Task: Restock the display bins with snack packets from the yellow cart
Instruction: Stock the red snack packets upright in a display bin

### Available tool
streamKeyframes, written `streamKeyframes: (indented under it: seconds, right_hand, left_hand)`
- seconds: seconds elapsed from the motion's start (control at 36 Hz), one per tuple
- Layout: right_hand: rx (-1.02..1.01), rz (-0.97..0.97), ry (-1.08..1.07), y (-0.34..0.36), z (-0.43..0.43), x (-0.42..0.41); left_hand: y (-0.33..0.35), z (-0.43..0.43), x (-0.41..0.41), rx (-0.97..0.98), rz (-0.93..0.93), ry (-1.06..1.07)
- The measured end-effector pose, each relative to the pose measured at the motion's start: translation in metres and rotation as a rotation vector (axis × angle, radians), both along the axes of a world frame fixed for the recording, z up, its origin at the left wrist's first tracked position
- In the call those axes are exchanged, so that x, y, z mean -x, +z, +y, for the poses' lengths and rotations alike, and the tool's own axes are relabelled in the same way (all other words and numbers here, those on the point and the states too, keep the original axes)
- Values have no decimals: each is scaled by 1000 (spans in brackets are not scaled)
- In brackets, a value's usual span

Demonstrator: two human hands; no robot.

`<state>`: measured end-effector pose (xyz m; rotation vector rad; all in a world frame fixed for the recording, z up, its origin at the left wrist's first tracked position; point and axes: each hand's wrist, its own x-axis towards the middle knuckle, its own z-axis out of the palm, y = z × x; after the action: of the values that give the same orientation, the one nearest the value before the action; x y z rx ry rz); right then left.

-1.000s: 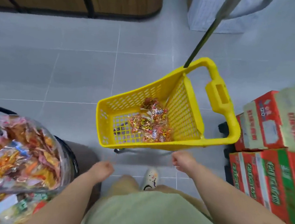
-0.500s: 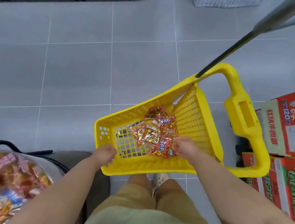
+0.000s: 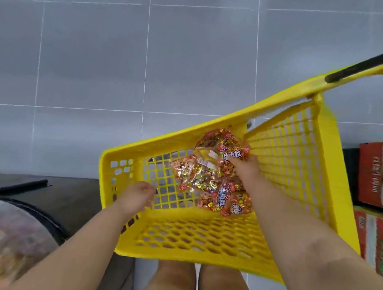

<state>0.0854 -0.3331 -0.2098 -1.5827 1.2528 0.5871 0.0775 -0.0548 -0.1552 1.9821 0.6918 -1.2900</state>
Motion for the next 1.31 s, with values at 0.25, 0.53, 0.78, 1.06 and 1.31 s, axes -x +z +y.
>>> streamKeyframes:
  seconds: [0.25, 0.53, 0.78, 1.06, 1.31]
  right_hand:
    - [219, 51, 252, -28, 0, 3]
    - [-48, 72, 95, 10, 12, 23]
    - [-411, -48, 441, 37, 45, 18]
    - [292, -122, 589, -26, -9, -34]
    - [545, -15, 1043, -35, -15, -40]
  left_hand:
    - [-12, 3, 18, 1, 49, 285]
    - [3, -22, -2, 129, 11, 346]
    - [15, -59, -19, 474, 101, 520]
    - [-24, -30, -8, 208, 4, 629]
    - [-34, -13, 6, 182, 25, 761]
